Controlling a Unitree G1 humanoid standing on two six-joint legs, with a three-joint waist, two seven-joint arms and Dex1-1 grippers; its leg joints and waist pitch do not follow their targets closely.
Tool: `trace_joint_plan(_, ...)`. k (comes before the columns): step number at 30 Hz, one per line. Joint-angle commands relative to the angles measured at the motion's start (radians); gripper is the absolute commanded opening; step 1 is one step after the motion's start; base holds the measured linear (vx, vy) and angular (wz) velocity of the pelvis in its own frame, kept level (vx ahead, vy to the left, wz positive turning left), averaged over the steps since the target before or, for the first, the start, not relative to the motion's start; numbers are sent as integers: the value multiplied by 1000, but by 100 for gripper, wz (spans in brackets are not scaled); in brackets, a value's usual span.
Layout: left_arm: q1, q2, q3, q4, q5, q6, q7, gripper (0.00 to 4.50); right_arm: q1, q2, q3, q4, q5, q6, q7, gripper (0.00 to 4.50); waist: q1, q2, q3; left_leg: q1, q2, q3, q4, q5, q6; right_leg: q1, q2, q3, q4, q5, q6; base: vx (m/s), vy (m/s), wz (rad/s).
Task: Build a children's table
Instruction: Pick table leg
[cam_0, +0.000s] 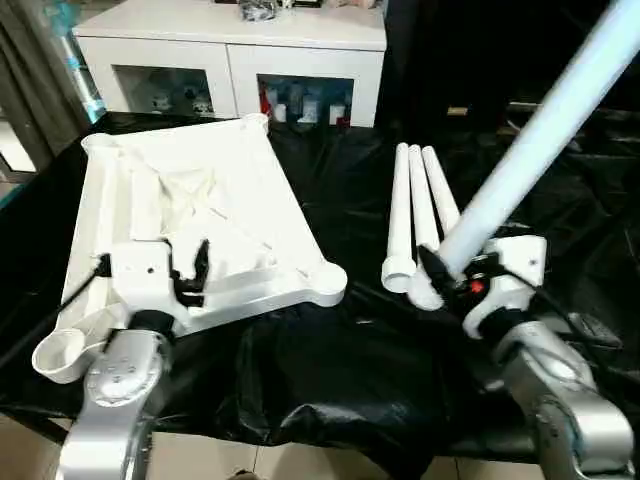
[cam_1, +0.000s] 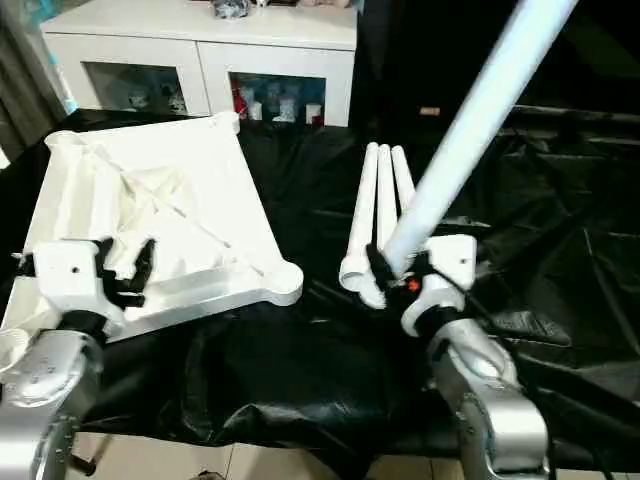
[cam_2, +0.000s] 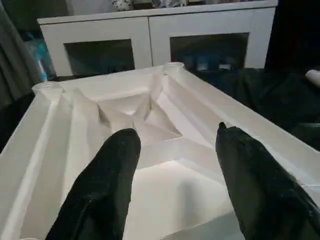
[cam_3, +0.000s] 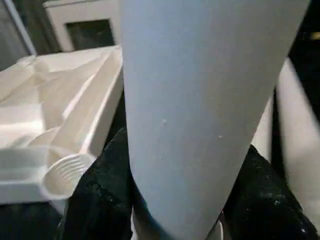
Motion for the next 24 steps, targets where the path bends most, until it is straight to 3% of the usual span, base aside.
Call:
trace_joint_plan(1, 8, 1, -14, -21, 22, -3, 0, 282, -26, -3, 2, 8, -12, -23, 4, 189, 38, -14, -56, -54, 32, -58, -18, -211, 132, 89, -255, 84, -145, -737, -18, -4, 65, 14)
trace_joint_plan(2, 8, -1, -17, -23, 32, -4, 9, 282, -29, 0, 1, 7, -8, -23, 7, 189, 38, -13, -59, -67, 36, -86, 68, -135, 138, 96, -344, 77, -173, -736, -20, -5, 132, 28)
trace_joint_plan(3, 6, 16, -41, -30, 89, -8, 25, 282, -38, 2, 4, 5, -2, -27, 18, 189, 32, -8, -55, -75, 45, -109, 80, -102, 102, 112, -347, 22, -174, -690, -47, -5, 132, 28)
trace_joint_plan(4, 5, 22, -48, -31, 103, -6, 28, 282, -40, 2, 5, 6, -2, -29, 20, 189, 35, 10, -48, -58, 44, -115, 42, -113, 89, 111, -301, -24, -172, -682, -68, 5, 167, 32)
trace_joint_plan(5, 4, 27, -54, -32, 116, -5, 30, 282, -42, 2, 5, 7, -2, -31, 23, 189, 31, 28, -42, -37, 35, -120, -12, -161, 88, 110, -219, -83, -151, -652, -92, 26, 187, 49)
trace_joint_plan(6, 1, 26, -59, -27, 120, -9, 31, 282, -47, -1, 11, 15, -8, -41, 28, 189, -25, 76, -48, -3, 42, -195, -138, -453, 25, 76, 11, -107, 45, -288, -88, 26, 187, 49)
trace_joint_plan(7, -9, -2, -39, -17, 87, -9, 38, 282, -61, 0, 15, 34, -10, -52, 33, 189, -16, 96, -56, 20, 41, -225, -142, -488, -71, 57, 23, -77, 71, -163, -87, 13, 171, 69)
trace_joint_plan(8, -19, -12, -31, -11, 73, -9, 40, 282, -72, 3, 13, 45, -9, -60, 33, 189, -17, 96, -51, 36, 77, -287, -150, -579, -205, 22, 17, -34, 92, -93, -70, -4, 99, 70)
trace_joint_plan(9, -23, -14, -30, -10, 71, -8, 41, 282, -76, 3, 12, 49, -7, -63, 33, 189, -25, 91, -50, 40, 89, -327, -160, -611, -218, 15, 23, -20, 114, -133, -66, -4, 99, 70)
trace_joint_plan(10, -25, -16, -30, -9, 71, -9, 42, 282, -79, 4, 10, 51, -3, -63, 32, 189, -14, 99, -55, 39, 105, -348, -165, -645, -205, 2, 32, 1, 155, -205, -53, -12, 21, 58)
trace_joint_plan(11, -30, -20, -31, -6, 71, -12, 44, 282, -84, 8, 2, 53, 8, -57, 31, 189, -1, 89, -62, 26, 148, -274, -154, -621, -166, -5, 24, 15, 172, -170, -19, -33, -53, 45)
trace_joint_plan(12, -49, -22, -45, 5, 70, 7, 34, 282, -95, 6, -7, 67, 10, -51, 29, 189, 20, 86, -63, 3, 127, -224, -162, -625, -90, 5, 26, 19, 170, -162, -20, -33, -53, 45)
trace_joint_plan(13, -55, -22, -49, 9, 70, 7, 30, 282, -98, 6, -11, 74, 10, -51, 27, 189, 30, 73, -68, -2, 113, -204, -160, -623, -46, 11, 18, 32, 155, -161, -21, -51, -117, 32)
trace_joint_plan(14, -67, -23, -57, 18, 74, 3, 24, 282, -102, 6, -21, 88, 7, -50, 20, 189, 46, 42, -73, -10, 74, -161, -138, -597, -2, 3, -13, 70, 91, -190, -33, -56, -165, 21)
trace_joint_plan(15, -74, -20, -64, 24, 78, 2, 17, 282, -103, 5, -27, 96, 2, -53, 13, 189, 45, 10, -74, -13, 34, -136, -94, -560, 1, 0, -46, 111, 43, -264, -43, -56, -165, 21)
trace_joint_plan(16, -82, -20, -69, 27, 82, 8, 12, 282, -106, 4, -35, 101, -3, -55, 8, 189, 77, -22, -65, -5, -27, -86, 77, -252, 18, -16, -174, 174, -100, -584, -24, -65, -150, 6)
trace_joint_plan(17, -89, -24, -67, 31, 81, 10, 11, 282, -108, 4, -42, 102, -2, -55, 4, 189, 92, -18, -68, -56, -38, -111, 92, -35, 29, 41, -155, 186, -78, -710, 47, -22, -81, -14)
trace_joint_plan(18, -102, -23, -69, 44, 84, 9, 5, 282, -110, 7, -54, 107, -1, -58, -9, 189, 97, -16, -55, -52, -13, -102, 47, -28, 3, 38, -129, 155, -71, -742, 36, -22, -81, -14)
trace_joint_plan(19, -109, -22, -71, 50, 85, 12, 1, 282, -111, 9, -59, 110, -1, -59, -16, 189, 101, -2, -59, -27, 4, -102, 21, -70, -12, 28, -111, 143, -61, -702, 5, 0, 0, 0)
trace_joint_plan(20, -113, -22, -72, 54, 86, 13, 0, 282, -112, 10, -62, 111, -1, -60, -20, 189, 92, 4, -67, 6, 20, -92, -19, -192, -25, 7, -51, 110, -34, -586, -35, -70, -28, 15)
trace_joint_plan(21, -134, -16, -84, 83, 97, -7, -11, 282, -107, 9, -69, 121, -12, -51, -44, 189, 71, 9, -66, 6, 30, -86, -46, -282, -31, 10, -38, 96, -24, -514, -68, -70, -28, 15)
trace_joint_plan(23, -152, -25, -85, 115, 87, -27, -19, 282, -96, 18, -76, 122, -16, -52, -62, 189, 57, 27, -72, -1, 45, -87, -67, -308, -30, 26, -47, 85, -23, -409, -95, -30, -2, 1)
trace_joint_plan(24, -162, -33, -81, 135, 80, -36, -20, 282, -90, 26, -80, 118, -14, -50, -72, 189, 49, 27, -73, -3, 48, -86, -74, -324, -33, 31, -53, 81, -29, -381, -98, 0, 0, 0)
